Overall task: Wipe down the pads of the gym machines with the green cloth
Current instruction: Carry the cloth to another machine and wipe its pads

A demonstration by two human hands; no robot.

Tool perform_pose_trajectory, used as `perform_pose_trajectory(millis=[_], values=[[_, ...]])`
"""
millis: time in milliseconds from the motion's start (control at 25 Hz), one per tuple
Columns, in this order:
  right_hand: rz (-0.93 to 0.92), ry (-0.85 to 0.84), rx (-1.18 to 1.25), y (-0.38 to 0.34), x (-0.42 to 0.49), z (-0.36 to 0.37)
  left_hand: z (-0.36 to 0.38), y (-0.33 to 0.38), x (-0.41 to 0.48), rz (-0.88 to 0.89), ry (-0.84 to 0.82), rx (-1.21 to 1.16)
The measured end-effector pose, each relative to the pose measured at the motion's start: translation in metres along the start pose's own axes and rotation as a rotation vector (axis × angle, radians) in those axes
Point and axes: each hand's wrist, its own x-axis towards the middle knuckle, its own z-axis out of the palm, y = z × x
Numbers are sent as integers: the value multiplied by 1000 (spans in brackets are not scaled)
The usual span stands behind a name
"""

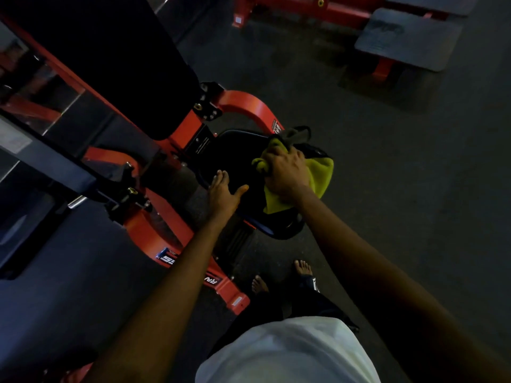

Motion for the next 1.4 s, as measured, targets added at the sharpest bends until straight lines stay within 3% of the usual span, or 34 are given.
perform_pose_trajectory(millis=[80,160,360,480,840,1000,1160,1400], values=[[-135,-97,-19,-3,15,1,-2,1,1,-9,-17,16],[-157,-122,-4,7,24,3,-4,3,1,-21,-29,26],[141,71,176,32,6,3,-7,9,5,-68,-65,27],[175,200,198,51,-26,6,-11,12,10,-109,-100,-3],[30,-10,154,52,41,-6,-11,15,10,-160,-108,-32],[157,130,216,73,-11,-5,-11,12,10,-133,-110,-33],[282,167,225,80,-23,0,-14,20,14,-154,-116,24],[125,-8,171,56,51,-7,-10,49,30,35,-76,-101]])
